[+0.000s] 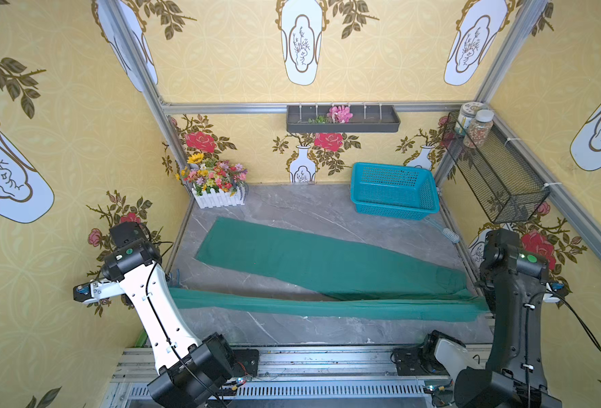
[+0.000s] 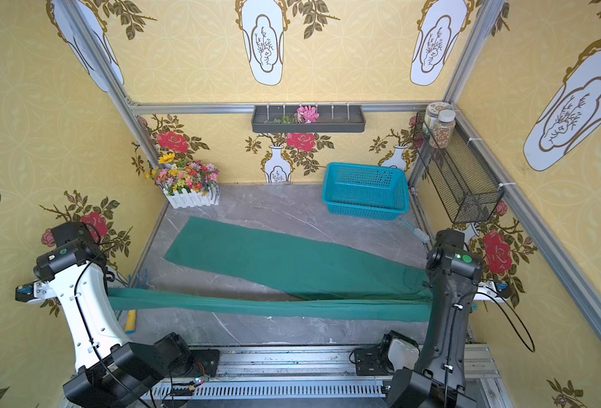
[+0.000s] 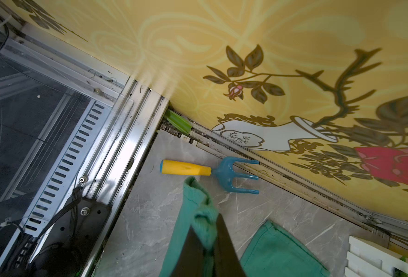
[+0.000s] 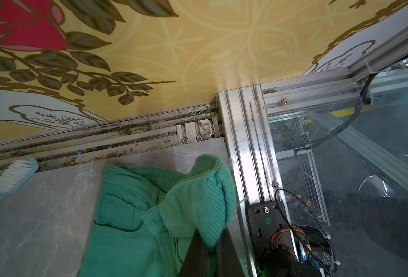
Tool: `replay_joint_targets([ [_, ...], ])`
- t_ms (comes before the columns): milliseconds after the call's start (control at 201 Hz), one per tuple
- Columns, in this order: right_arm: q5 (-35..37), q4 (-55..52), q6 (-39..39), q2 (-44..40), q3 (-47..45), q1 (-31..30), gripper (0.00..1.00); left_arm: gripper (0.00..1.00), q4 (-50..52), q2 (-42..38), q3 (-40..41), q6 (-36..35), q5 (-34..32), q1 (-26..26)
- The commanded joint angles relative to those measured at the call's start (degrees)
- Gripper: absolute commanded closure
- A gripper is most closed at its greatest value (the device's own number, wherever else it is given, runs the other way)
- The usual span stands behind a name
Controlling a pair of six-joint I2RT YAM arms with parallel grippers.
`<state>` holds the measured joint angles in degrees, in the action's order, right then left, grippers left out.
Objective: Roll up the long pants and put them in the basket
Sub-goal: Fold the long pant at the center of the board.
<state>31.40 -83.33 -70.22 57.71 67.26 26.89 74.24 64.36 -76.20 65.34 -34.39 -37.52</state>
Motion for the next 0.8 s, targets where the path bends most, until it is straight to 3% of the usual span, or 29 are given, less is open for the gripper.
replay_joint_targets([
  [0, 4.04, 1.57, 0.08, 0.73, 0.7, 0.08, 1.0, 1.0, -1.9, 0.93, -2.22, -1.49, -4.96, 0.82],
  [100, 1.84, 5.89, 1.01, 0.8, -1.75, 0.67, 1.0, 1.0, -5.32, 2.34, -1.35, -3.79, -3.79, 1.2],
  [214, -0.75, 10.52, 2.71, 2.66, -4.24, 1.66, 1.0, 1.0, -12.66, 4.6, 2.04, -7.25, 2.61, 1.21],
  [359, -2.91, 14.06, 3.59, 6.11, -6.27, 1.56, 1.0, 1.0, -19.24, 9.7, 4.21, -7.43, 5.18, 2.66],
  [568, -3.4, 17.09, 3.05, 11.6, -8.05, 0.32, 1.0, 1.0, -19.61, 21.72, -2.77, -5.51, 1.84, 11.92],
  [797, -1.66, 19.62, 0.86, 17.07, -7.05, -1.83, 1.0, 1.0, -17.69, 31.82, -9.63, -0.93, -0.45, 14.52],
])
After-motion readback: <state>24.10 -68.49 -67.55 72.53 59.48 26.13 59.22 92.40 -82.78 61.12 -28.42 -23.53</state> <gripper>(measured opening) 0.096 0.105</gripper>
